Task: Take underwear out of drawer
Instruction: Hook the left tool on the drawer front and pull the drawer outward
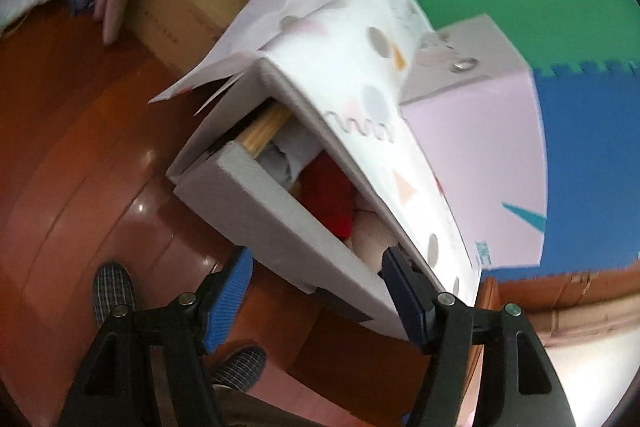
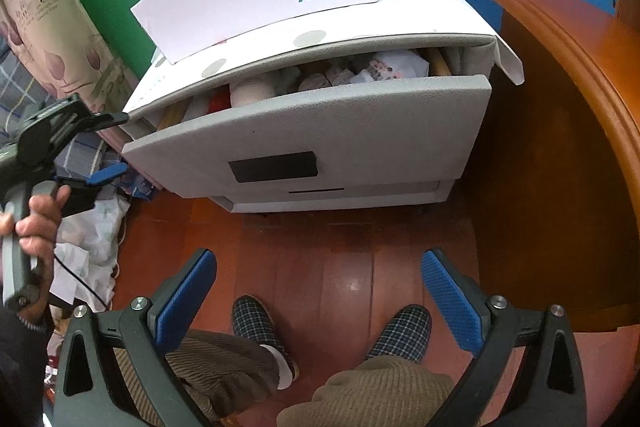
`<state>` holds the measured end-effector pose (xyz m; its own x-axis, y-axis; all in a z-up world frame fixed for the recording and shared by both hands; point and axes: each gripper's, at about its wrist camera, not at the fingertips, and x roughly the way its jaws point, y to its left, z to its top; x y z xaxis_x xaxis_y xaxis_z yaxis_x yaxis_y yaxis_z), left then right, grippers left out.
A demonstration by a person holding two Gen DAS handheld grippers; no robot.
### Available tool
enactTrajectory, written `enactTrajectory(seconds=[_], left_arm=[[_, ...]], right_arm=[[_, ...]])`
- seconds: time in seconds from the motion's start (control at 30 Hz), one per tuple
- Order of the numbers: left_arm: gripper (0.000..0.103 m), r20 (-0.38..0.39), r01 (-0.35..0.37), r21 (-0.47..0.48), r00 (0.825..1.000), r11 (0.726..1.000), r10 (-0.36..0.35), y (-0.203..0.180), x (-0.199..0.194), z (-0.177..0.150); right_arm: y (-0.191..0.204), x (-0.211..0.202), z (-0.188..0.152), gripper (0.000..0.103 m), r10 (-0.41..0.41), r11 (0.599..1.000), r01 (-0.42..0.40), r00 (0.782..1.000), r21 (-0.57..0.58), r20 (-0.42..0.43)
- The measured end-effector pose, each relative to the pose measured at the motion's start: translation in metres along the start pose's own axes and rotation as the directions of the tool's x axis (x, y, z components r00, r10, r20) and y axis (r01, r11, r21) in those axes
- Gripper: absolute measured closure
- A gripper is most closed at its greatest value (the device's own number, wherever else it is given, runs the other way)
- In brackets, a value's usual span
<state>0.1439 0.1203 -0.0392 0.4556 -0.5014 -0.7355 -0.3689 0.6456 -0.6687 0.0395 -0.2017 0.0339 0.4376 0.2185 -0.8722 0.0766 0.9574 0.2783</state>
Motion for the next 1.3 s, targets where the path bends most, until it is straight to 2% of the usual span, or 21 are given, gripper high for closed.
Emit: enactTrajectory(seconds=[0.17, 0.3, 0.63, 0.77, 0.97, 1.13, 1.3], left_arm=[[0.034, -0.028, -0.043, -0.095, 0.999, 0.995, 0.04, 0.014, 0.018, 0.006], [0.034, -0.033, -0.096, -0.119, 0.995, 0.988, 0.093, 0.021, 0.029, 0.009], [0.032, -0.028, -0.119, -0.18, 0.993, 0.976, 0.116, 0.031, 0.04, 0.017], [0.024, -0.026, -0.147, -0.198, 0.989, 0.969, 0.145, 0.032, 0.044, 0.018], [0.016, -0.006, -0.19, -0.166, 0.982, 0.968, 0.191, 0.036, 0.05, 0.022], [0.015, 0.022, -0.221, -0.092, 0.974, 0.971, 0.224, 0.031, 0.051, 0.023], [0.012, 0.012, -0.26, -0.053, 0.965, 0.964, 0.261, 0.032, 0.048, 0.021]], right_arm=[[-0.003, -0.001, 0.0, 0.001, 0.016, 1.0, -0.016, 1.0, 0.01, -0.001], [-0.003, 0.0, 0.001, 0.001, 0.023, 1.0, -0.023, 1.0, 0.011, -0.004], [-0.003, -0.001, 0.001, 0.001, 0.024, 1.0, -0.024, 1.0, 0.011, -0.005], [-0.003, 0.0, 0.001, 0.001, 0.02, 1.0, -0.02, 1.0, 0.01, -0.005], [-0.003, 0.0, 0.001, 0.001, 0.017, 1.0, -0.017, 1.0, 0.009, -0.009], [-0.002, 0.0, 0.001, 0.001, 0.016, 1.0, -0.016, 1.0, 0.008, -0.012], [-0.003, 0.0, 0.003, 0.001, 0.014, 1.0, -0.014, 1.0, 0.006, -0.014]])
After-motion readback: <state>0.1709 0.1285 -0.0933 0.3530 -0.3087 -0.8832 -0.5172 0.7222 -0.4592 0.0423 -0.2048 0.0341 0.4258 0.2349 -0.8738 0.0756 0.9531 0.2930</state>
